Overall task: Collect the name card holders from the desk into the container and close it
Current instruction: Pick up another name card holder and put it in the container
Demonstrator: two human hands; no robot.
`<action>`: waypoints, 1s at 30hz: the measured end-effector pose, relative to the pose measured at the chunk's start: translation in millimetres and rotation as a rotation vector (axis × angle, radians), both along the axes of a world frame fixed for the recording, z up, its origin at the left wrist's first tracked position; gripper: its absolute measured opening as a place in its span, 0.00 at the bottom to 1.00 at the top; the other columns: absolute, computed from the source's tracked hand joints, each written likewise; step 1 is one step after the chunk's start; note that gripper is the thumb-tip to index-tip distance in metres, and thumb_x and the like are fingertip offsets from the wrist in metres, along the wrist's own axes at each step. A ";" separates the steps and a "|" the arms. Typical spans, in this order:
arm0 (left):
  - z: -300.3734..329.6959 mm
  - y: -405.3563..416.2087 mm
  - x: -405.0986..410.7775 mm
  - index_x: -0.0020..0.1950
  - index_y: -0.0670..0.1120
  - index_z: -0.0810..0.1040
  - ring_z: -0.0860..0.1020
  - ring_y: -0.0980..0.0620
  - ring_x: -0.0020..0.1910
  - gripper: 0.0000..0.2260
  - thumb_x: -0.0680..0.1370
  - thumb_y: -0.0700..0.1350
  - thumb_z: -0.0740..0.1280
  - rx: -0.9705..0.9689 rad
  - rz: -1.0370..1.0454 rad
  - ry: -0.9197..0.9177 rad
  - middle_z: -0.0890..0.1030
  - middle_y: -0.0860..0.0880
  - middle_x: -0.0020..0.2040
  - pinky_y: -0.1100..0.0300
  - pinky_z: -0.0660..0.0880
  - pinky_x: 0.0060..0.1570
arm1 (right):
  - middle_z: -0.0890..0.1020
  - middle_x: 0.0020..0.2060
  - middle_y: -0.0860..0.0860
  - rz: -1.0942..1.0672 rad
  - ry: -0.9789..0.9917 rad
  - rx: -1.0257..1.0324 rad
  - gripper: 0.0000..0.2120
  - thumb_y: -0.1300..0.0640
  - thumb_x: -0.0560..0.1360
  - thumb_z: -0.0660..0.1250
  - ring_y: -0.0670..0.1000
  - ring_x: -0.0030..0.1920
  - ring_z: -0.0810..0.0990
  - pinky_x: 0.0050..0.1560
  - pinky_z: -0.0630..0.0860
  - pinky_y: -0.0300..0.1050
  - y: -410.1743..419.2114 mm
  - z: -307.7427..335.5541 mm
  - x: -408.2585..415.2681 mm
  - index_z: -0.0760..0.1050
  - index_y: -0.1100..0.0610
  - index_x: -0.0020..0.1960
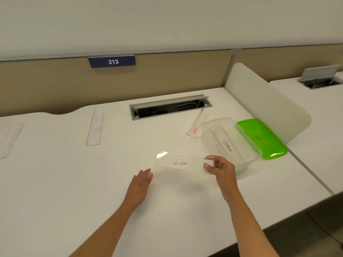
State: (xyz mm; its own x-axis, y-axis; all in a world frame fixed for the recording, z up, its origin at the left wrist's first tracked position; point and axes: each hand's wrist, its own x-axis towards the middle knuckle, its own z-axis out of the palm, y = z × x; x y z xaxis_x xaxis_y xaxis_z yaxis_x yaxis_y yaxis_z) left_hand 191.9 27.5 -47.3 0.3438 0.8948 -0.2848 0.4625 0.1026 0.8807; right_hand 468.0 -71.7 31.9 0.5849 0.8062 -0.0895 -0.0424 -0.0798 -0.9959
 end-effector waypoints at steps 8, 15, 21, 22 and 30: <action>-35.6 -5.8 7.8 0.80 0.57 0.50 0.38 0.55 0.77 0.30 0.80 0.66 0.47 0.544 -0.332 0.604 0.44 0.59 0.78 0.57 0.29 0.72 | 0.72 0.38 0.52 -0.255 -0.053 0.146 0.12 0.67 0.70 0.75 0.47 0.38 0.71 0.43 0.73 0.37 -9.5 29.3 37.8 0.84 0.51 0.48; -37.0 -10.4 9.6 0.80 0.56 0.49 0.39 0.53 0.78 0.31 0.78 0.67 0.40 0.585 -0.336 0.677 0.45 0.58 0.79 0.53 0.33 0.74 | 0.80 0.39 0.49 -0.531 -0.148 0.103 0.10 0.59 0.68 0.78 0.48 0.39 0.76 0.48 0.79 0.45 -3.3 34.1 67.4 0.82 0.47 0.46; -35.2 -11.7 9.7 0.80 0.56 0.48 0.38 0.53 0.78 0.31 0.79 0.66 0.40 0.585 -0.331 0.690 0.44 0.58 0.79 0.52 0.34 0.75 | 0.83 0.44 0.50 -0.622 -0.405 -0.126 0.13 0.53 0.68 0.77 0.54 0.46 0.81 0.58 0.77 0.54 8.5 25.8 79.2 0.80 0.52 0.50; -34.9 -11.7 9.8 0.80 0.56 0.48 0.37 0.53 0.78 0.31 0.79 0.66 0.40 0.586 -0.334 0.690 0.44 0.58 0.79 0.52 0.34 0.75 | 0.83 0.45 0.50 -0.610 -0.449 -0.173 0.13 0.53 0.68 0.77 0.55 0.47 0.80 0.59 0.75 0.52 10.7 23.7 80.4 0.80 0.53 0.50; -33.6 -13.0 10.1 0.80 0.56 0.49 0.39 0.55 0.78 0.30 0.80 0.65 0.43 0.596 -0.325 0.668 0.45 0.58 0.79 0.52 0.35 0.75 | 0.83 0.45 0.50 -0.479 -0.578 -0.367 0.13 0.53 0.69 0.76 0.58 0.51 0.79 0.56 0.73 0.52 20.2 7.9 84.8 0.78 0.57 0.50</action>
State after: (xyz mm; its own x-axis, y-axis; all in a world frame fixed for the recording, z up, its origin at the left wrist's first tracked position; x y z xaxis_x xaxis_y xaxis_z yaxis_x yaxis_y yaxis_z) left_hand 202.0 14.5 -80.9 0.5326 0.8454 -0.0401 0.8160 -0.5003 0.2896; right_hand 552.8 -51.5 39.8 0.8914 0.4365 0.1219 0.3555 -0.5067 -0.7854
